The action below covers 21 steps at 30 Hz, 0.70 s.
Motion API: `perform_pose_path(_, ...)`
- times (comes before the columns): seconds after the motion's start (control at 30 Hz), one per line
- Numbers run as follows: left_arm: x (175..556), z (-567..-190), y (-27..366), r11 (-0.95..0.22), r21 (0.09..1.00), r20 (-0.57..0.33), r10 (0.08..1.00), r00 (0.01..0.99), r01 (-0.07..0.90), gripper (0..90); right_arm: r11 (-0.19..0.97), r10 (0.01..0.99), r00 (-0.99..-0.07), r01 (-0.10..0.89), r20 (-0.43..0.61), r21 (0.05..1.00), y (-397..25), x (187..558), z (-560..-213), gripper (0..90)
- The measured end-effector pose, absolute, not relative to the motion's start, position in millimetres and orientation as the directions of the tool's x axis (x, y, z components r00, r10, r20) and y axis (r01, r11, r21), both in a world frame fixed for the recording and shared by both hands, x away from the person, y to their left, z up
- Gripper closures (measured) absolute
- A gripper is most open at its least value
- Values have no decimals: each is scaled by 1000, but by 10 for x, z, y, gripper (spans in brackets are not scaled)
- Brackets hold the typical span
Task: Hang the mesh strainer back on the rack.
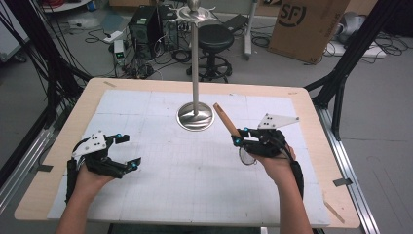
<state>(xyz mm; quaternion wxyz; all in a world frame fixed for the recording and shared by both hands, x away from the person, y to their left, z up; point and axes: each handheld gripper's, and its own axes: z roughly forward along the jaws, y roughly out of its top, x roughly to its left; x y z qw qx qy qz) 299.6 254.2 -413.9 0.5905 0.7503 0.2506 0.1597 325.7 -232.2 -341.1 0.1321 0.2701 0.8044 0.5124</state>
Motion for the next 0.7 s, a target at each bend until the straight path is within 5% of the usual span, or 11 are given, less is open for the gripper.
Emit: perform_pose_path(0.7, 2997, -4138, 2546, -173, 967, -60, 564, 823, 188, 31, 196, 564, -824, 205, 61, 959, -2384, 3696, -2734, 680)
